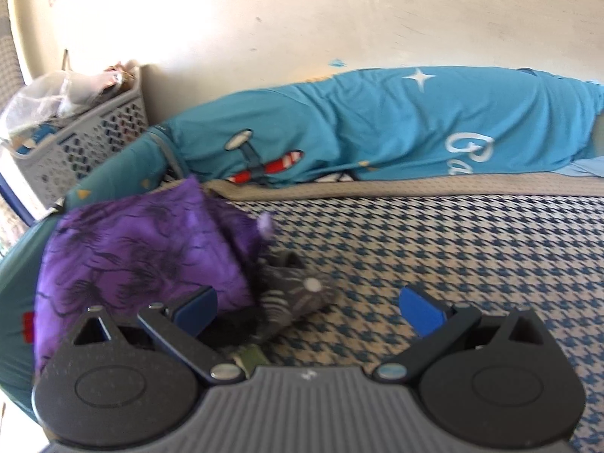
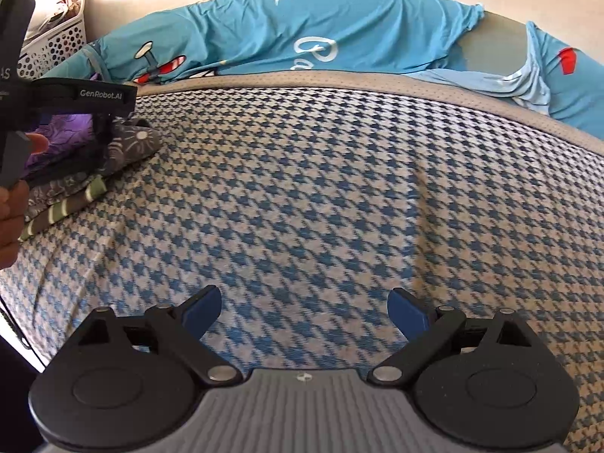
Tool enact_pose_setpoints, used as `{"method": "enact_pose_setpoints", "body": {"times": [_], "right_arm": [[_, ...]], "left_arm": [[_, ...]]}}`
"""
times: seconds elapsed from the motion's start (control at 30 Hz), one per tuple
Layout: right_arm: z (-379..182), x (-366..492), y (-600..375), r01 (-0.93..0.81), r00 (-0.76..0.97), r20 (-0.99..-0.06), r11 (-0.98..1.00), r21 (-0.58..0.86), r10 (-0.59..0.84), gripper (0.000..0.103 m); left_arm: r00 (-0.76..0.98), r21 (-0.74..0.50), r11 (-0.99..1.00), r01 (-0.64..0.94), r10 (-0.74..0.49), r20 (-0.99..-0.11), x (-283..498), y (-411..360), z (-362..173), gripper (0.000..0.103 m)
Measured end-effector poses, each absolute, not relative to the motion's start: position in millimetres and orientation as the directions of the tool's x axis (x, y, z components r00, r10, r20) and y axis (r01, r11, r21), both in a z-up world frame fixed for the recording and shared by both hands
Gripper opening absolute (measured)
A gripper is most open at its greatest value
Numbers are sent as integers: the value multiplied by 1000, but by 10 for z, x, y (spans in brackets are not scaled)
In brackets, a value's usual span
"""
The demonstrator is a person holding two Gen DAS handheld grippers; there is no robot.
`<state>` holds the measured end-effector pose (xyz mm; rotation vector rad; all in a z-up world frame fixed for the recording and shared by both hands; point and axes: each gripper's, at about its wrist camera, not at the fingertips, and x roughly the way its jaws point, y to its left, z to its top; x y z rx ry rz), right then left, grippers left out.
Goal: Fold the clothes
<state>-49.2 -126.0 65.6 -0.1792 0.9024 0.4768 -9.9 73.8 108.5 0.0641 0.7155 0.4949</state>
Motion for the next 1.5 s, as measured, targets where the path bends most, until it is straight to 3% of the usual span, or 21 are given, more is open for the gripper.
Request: {"method": "enact_pose_setpoints", "body": {"times": [0.43, 0.93, 1.4, 1.5], "right_arm": [[527, -213, -1787, -421, 545, -805, 907, -22, 233, 95], [290, 142, -2585, -271, 553, -817, 963, 11, 164, 95], [169, 425, -2951, -234, 616, -761, 970, 71, 204, 95], [143, 493, -2927, -243, 622, -759, 969, 46, 192, 99]], "left_arm": [[630, 78, 928, -363, 307, -713, -50, 538, 824, 103], [563, 73, 960, -271, 220, -797, -64, -86, 272, 103], [548, 64, 970, -233, 185, -816, -25, -386, 67, 103], [550, 62, 967, -245, 192, -813, -11, -390, 53, 103]]}}
